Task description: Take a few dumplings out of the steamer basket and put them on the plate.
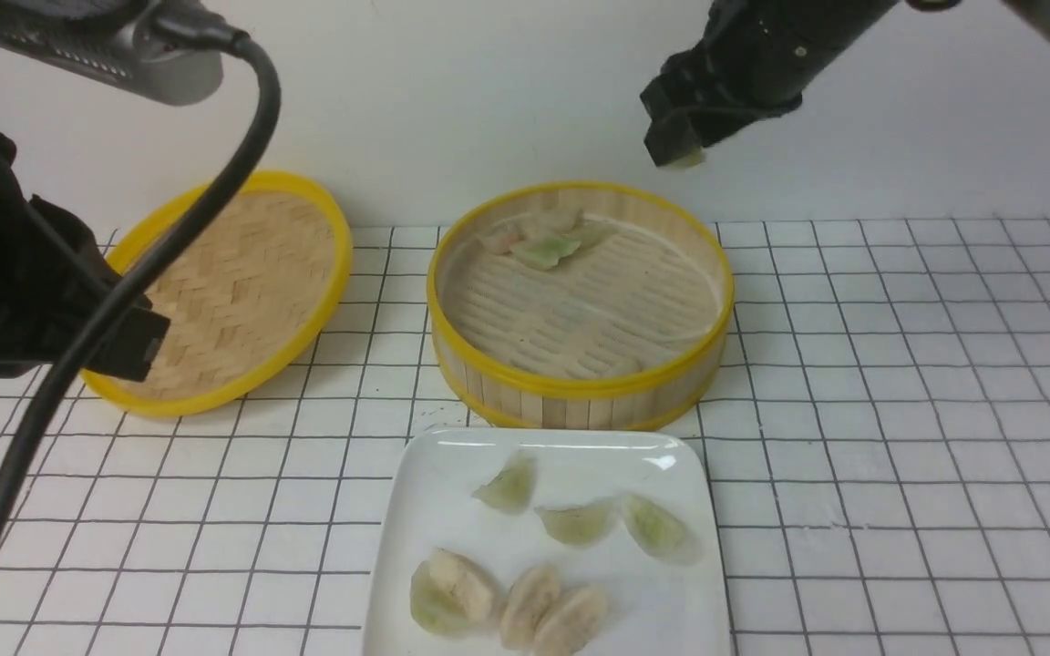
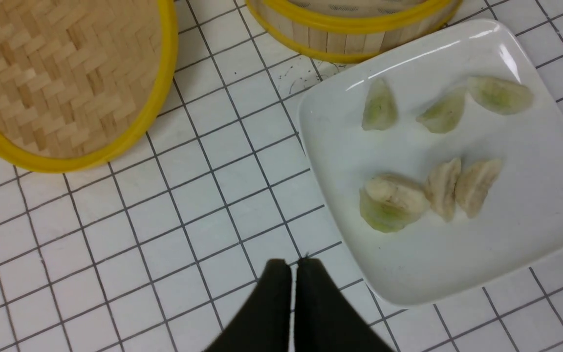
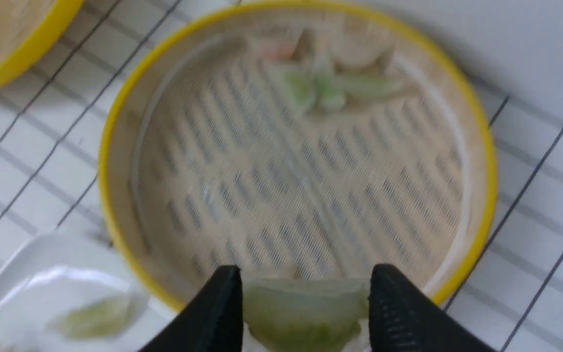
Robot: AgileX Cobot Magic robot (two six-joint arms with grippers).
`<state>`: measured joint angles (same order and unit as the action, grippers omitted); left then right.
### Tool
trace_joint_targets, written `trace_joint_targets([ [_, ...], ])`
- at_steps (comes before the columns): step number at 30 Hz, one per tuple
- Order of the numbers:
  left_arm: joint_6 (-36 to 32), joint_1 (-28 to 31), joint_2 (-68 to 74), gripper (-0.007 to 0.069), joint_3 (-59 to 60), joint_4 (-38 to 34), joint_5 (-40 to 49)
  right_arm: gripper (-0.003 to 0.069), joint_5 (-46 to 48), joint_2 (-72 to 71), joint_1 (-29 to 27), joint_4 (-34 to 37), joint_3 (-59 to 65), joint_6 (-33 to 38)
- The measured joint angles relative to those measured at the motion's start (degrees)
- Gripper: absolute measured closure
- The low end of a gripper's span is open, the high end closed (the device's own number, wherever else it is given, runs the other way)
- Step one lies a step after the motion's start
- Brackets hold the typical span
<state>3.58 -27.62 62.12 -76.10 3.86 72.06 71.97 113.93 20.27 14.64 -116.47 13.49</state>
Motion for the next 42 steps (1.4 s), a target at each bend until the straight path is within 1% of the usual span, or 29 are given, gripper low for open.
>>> trace_joint_targets([
  [3, 0.00, 0.00, 0.00, 0.0631, 0.00, 0.09, 0.00, 0.0351, -0.15, -7.22, 2.40, 1.39, 15.32, 0.05],
  [5, 0.00, 0.00, 0.00, 0.0631, 0.00, 0.13, 0.00, 0.0351, -0.29, -9.66, 4.08, 2.47, 21.55, 0.09],
  [6, 0.00, 0.00, 0.00, 0.0631, 0.00, 0.13, 0.00, 0.0351, -1.90, -11.37, 6.49, 3.67, 27.79, 0.09],
  [8, 0.00, 0.00, 0.00, 0.0631, 0.00, 0.13, 0.00, 0.0351, -6.72, -11.63, 9.11, 4.53, 34.58, 0.09],
  [11, 0.00, 0.00, 0.12, 0.0631, 0.00, 0.15, 0.00, 0.0351, -11.78, -10.80, 11.58, 4.77, 39.57, 0.09],
  [13, 0.00, 0.00, 0.25, 0.0631, 0.00, 0.15, 0.00, 0.0351, -14.54, -9.56, 12.78, 4.77, 41.43, 0.09],
  [17, 0.00, 0.00, 0.41, 0.0631, 0.00, 0.15, 0.00, 0.0346, -15.97, -7.50, 13.05, 4.84, 42.04, -0.23],
  [19, 0.00, 0.00, 0.53, 0.0631, 0.05, 0.15, 0.00, 0.0309, -15.77, -7.17, 13.05, 4.84, 42.10, -0.43],
  [22, 0.00, 0.00, 0.52, 0.0631, 0.05, -0.10, 0.00, 0.0197, -14.67, -7.17, 13.05, 4.84, 41.96, -0.81],
  [23, 0.00, 0.00, 0.52, 0.0631, 0.05, -0.08, 0.00, 0.0190, -14.54, -7.17, 13.05, 4.84, 41.96, -0.87],
  [24, 0.00, 0.00, 0.56, 0.0631, 0.05, -0.40, 0.00, 0.0148, -13.26, -7.17, 13.05, 4.77, 41.40, -1.52],
  [26, 0.00, 0.00, 0.62, 0.0631, 0.05, -0.51, 0.00, 0.0120, -10.44, -7.17, 13.05, 4.50, 39.78, -2.68],
  [27, 0.00, 0.00, 0.62, 0.0631, 0.05, -0.51, 0.00, 0.0118, -9.17, -7.25, 13.05, 4.30, 39.07, -2.93],
  [28, 0.00, 0.00, 0.62, 0.0631, 0.05, -0.58, 0.00, 0.0125, -5.97, -7.78, 13.05, 3.00, 37.39, -4.03],
  [29, 0.00, 0.00, 0.62, 0.0631, 0.05, -0.63, 0.00, 0.0130, -5.20, -8.04, 13.05, 2.66, 36.93, -4.42],
  [30, 0.00, 0.00, 0.62, 0.0631, 0.05, -0.69, 0.00, 0.0149, -4.00, -8.97, 13.05, 1.89, 36.08, -4.89],
  [33, 0.00, 0.00, 0.62, 0.0631, 0.05, -1.07, 0.00, 0.0335, -2.62, -16.19, 13.05, -1.18, 34.53, -8.24],
  [34, 0.00, 0.00, 0.62, 0.0631, 0.05, -1.07, 0.00, 0.0335, -2.62, -16.19, 13.05, -1.33, 34.53, -8.45],
  [35, 0.00, 0.00, 0.62, 0.0631, 0.05, -1.07, 0.00, 0.0444, -2.18, -21.40, 13.05, -2.35, 34.74, -9.70],
  [36, 0.00, 0.00, 0.62, 0.0631, 0.05, -1.07, 0.00, 0.0499, -1.93, -24.38, 13.05, -2.88, 34.92, -10.37],
  [37, 0.00, 0.00, 0.62, 0.0631, 0.05, -1.07, 0.00, 0.0573, -1.84, -29.19, 13.05, -3.62, 35.50, -11.41],
  [38, 0.00, 0.00, 0.62, 0.0631, 0.05, -1.07, 0.00, 0.0626, -1.62, -35.17, 13.05, -4.73, 36.25, -12.19],
  [39, 0.00, 0.00, 0.62, 0.0631, 0.05, -1.07, 0.00, 0.0631, -1.58, -36.05, 13.05, -4.90, 36.57, -12.29],
  [40, 0.00, 0.00, 0.62, 0.0631, 0.05, -1.13, 0.00, 0.0652, -1.51, -41.48, 13.05, -6.15, 37.60, -12.89],
  [42, 0.00, 0.00, 0.62, 0.0631, 0.05, -1.74, 0.00, 0.0667, -3.21, -51.86, 13.05, -8.95, 41.00, -13.96],
])
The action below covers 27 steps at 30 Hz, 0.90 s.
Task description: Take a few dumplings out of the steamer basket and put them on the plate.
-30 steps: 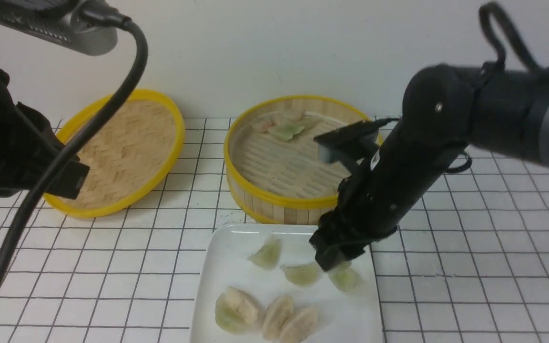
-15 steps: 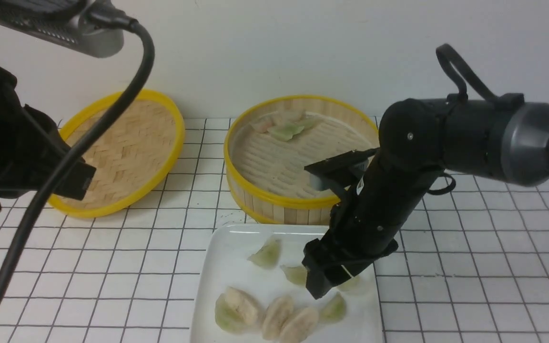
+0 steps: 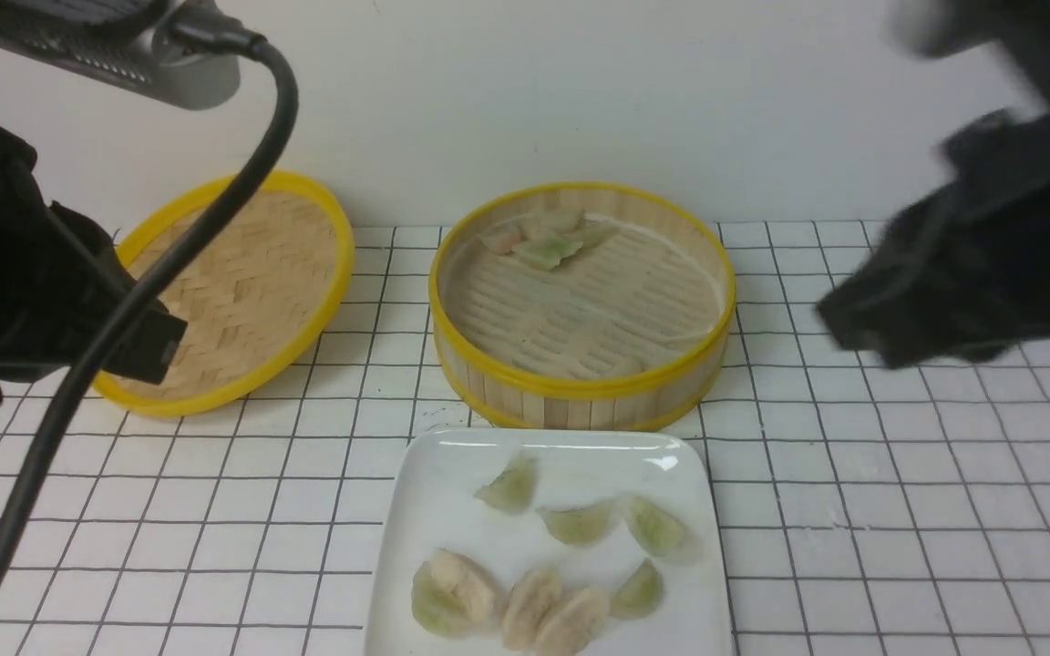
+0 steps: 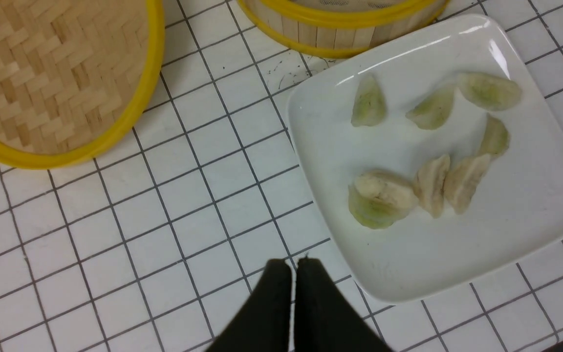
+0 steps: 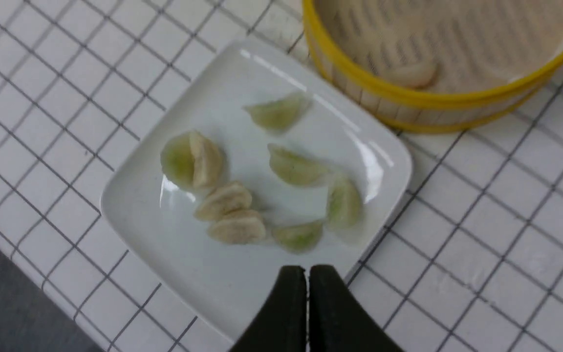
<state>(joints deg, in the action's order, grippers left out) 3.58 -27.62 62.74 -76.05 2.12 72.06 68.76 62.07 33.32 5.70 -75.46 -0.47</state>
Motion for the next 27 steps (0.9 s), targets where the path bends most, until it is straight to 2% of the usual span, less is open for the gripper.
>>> trace_joint_targets([
  [1, 0.00, 0.00, 0.00, 0.0631, 0.00, -0.26, 0.00, 0.0667, -0.39, 0.00, 0.00, -0.28, 0.39, -0.12],
  [5, 0.00, 0.00, 0.00, 0.0631, 0.00, -2.12, 0.00, 0.0673, -14.53, -21.67, 0.00, -5.08, 12.91, -3.64],
  [6, 0.00, 0.00, 0.00, 0.0631, 0.00, -2.62, -0.13, 0.0673, -20.50, -28.59, 0.00, -6.45, 17.34, -4.98],
  [7, 0.00, 0.00, 0.00, 0.0631, 0.00, -2.62, -0.24, 0.0673, -21.37, -29.55, 0.00, -6.71, 18.08, -5.26],
  [11, 0.00, 0.00, 0.00, 0.0631, 0.00, -3.22, -1.94, 0.0673, -35.81, -48.60, 0.00, -14.95, 33.96, -15.90],
  [13, 0.00, 0.00, 0.00, 0.0631, 0.00, -3.22, -1.94, 0.0673, -37.93, -52.57, 0.00, -17.83, 36.49, -19.21],
  [15, 0.00, 0.00, 0.00, 0.0631, 0.00, -3.22, -2.25, 0.0673, -40.35, -59.91, 0.00, -25.12, 41.76, -25.57],
  [16, 0.00, 0.00, 0.00, 0.0631, 0.00, -3.22, -2.30, 0.0673, -40.45, -60.34, 0.00, -25.64, 42.38, -26.53],
  [19, 0.00, 0.00, -0.26, 0.0631, 0.11, -3.26, -5.02, 0.0671, -41.22, -63.08, 0.00, -33.79, 45.08, -35.58],
  [20, 0.00, 0.00, -0.39, 0.0631, 0.21, -3.52, -5.37, 0.0671, -41.22, -63.08, 0.00, -33.79, 45.15, -35.58],
  [23, 0.00, 0.00, -3.81, 0.0631, 2.67, -3.63, -8.56, 0.0670, -41.62, -63.12, 0.00, -37.04, 45.35, -42.45],
  [27, 0.19, 0.00, -13.37, 0.0631, 10.11, -3.39, -15.11, 0.0669, -41.63, -63.12, 0.00, -37.66, 45.40, -44.64],
])
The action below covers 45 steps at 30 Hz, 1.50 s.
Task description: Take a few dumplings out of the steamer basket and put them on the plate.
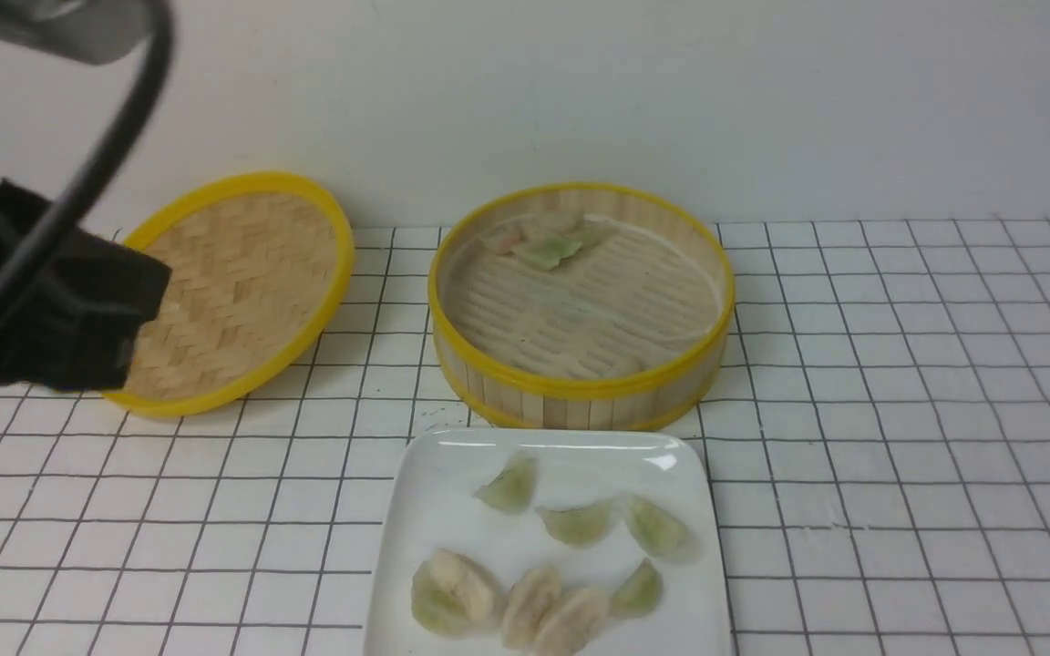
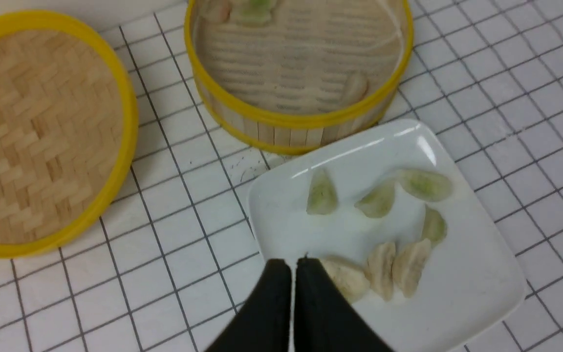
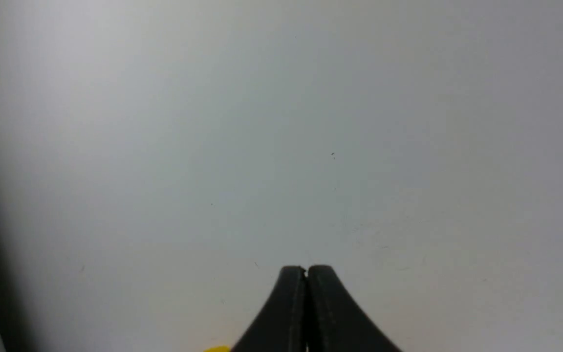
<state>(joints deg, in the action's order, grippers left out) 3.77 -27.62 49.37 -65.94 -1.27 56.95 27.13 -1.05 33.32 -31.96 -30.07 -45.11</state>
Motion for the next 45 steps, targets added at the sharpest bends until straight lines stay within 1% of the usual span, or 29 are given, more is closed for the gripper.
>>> trace_joint_targets([
  [1, 0.15, 0.00, -1.19, 0.0631, 0.94, 0.04, -0.85, 0.0669, 0.00, 0.00, 0.00, -0.05, 0.00, -0.03],
  [5, 1.28, 0.00, -15.14, 0.0631, 12.51, 0.26, -11.40, 0.0669, 0.06, 0.00, 0.00, -0.36, 0.18, -0.22],
  [10, 3.69, 0.00, -26.09, 0.0631, 22.41, 0.20, -20.75, 0.0669, 0.18, 0.00, 0.00, -0.41, 0.25, -0.22],
  [18, 3.98, 0.00, -33.12, 0.0631, 28.63, 0.20, -22.65, 0.0669, 0.23, 0.00, 0.00, -0.41, 0.25, -0.22],
  [26, 4.12, 0.00, -33.28, 0.0631, 29.29, 0.20, -22.24, 0.0669, 0.23, 0.00, 0.00, -0.41, 0.25, -0.22],
  [31, 2.95, 0.00, -33.28, 0.0631, 29.35, 2.13, -22.22, 0.0669, 0.34, 0.00, 0.00, -0.41, 0.25, -0.22],
  [34, 1.71, 0.20, -33.96, 0.0631, 31.11, 2.94, -24.43, 0.0669, 0.40, 0.00, 0.00, -0.41, 0.25, -0.22],
  [37, -0.13, 1.95, -35.40, 0.0631, 34.47, 2.73, -27.27, 0.0669, 0.40, 0.00, 0.00, -0.41, 0.25, -0.22],
  [39, -3.38, 6.36, -37.94, 0.0631, 41.11, 0.71, -31.49, 0.0669, 0.40, 0.00, 0.00, -0.41, 0.25, -0.22],
  [40, -4.35, 7.25, -38.41, 0.0631, 42.30, -0.04, -32.20, 0.0669, 0.40, 0.00, 0.00, -0.41, 0.25, -0.22],
  [41, -5.86, 9.52, -39.65, 0.0631, 45.36, -1.37, -33.78, 0.0669, 0.40, 0.00, 0.00, -0.41, 0.25, -0.22],
  [42, -7.80, 13.07, -41.58, 0.0631, 50.31, -3.03, -36.20, 0.0669, 0.40, 0.00, 0.00, -0.41, 0.25, -0.22],
  [45, -10.53, 18.76, -44.92, 0.0631, 58.64, -4.78, -38.32, 0.0669, 0.40, 0.00, 0.00, -0.41, 0.25, -0.22],
])
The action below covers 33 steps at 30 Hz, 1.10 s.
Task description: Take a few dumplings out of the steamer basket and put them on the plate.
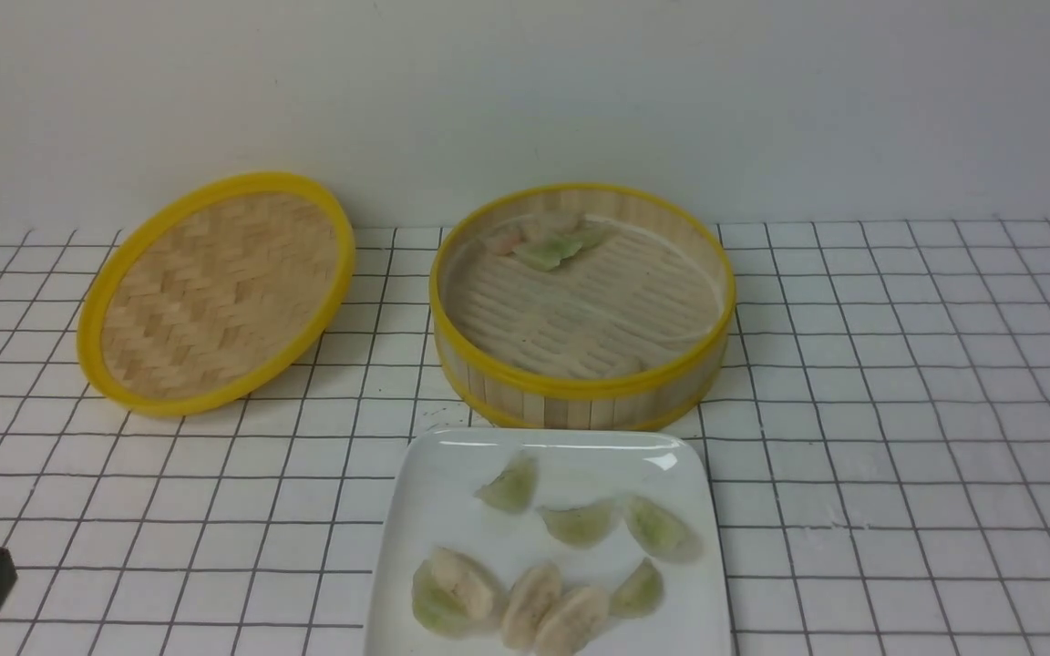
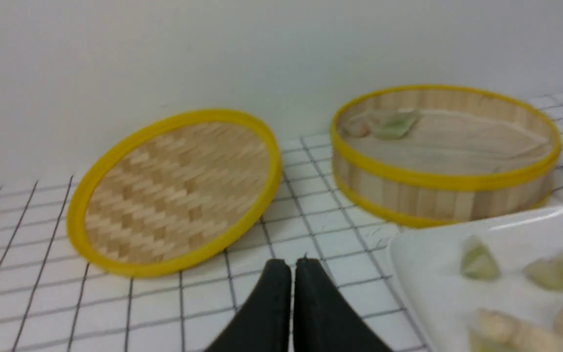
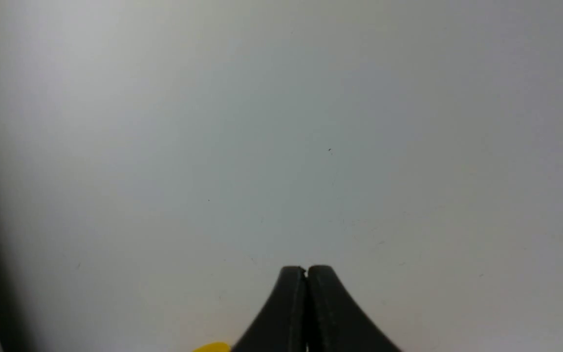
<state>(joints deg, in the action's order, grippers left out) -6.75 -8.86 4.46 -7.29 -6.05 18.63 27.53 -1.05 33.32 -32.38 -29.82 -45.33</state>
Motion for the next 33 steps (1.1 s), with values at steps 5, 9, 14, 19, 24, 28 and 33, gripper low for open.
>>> trace_joint_targets([
  [5, -0.98, 3.77, -4.57, 0.0631, 8.59, 0.32, 0.63, 0.0669, 0.00, 0.00, 0.00, 0.00, 0.00, 0.00],
  [9, -0.98, 3.92, -5.05, 0.0631, 8.86, 0.39, 3.34, 0.0669, 0.00, 0.00, 0.00, 0.00, 0.00, 0.00],
  [14, -0.98, 3.97, -5.05, 0.0631, 8.86, 0.39, 3.37, 0.0669, 0.00, -0.02, 0.00, -0.02, 0.00, 0.00],
  [19, -0.98, 3.97, -5.05, 0.0631, 8.86, 0.39, 3.40, 0.0669, 0.00, -0.06, 0.00, -0.02, 0.00, 0.00],
  [24, -0.98, 3.97, -5.05, 0.0631, 8.86, 0.39, 3.40, 0.0669, 0.00, -0.06, 0.00, -0.02, 0.00, 0.00],
  [28, -0.98, 3.97, -5.05, 0.0631, 8.86, 0.39, 3.40, 0.0669, 0.00, -0.06, 0.00, -0.02, 0.00, 0.00],
  [33, -0.98, 3.97, -5.05, 0.0631, 8.86, 0.39, 3.40, 0.0669, 0.00, -0.06, 0.00, -0.02, 0.00, 0.00],
])
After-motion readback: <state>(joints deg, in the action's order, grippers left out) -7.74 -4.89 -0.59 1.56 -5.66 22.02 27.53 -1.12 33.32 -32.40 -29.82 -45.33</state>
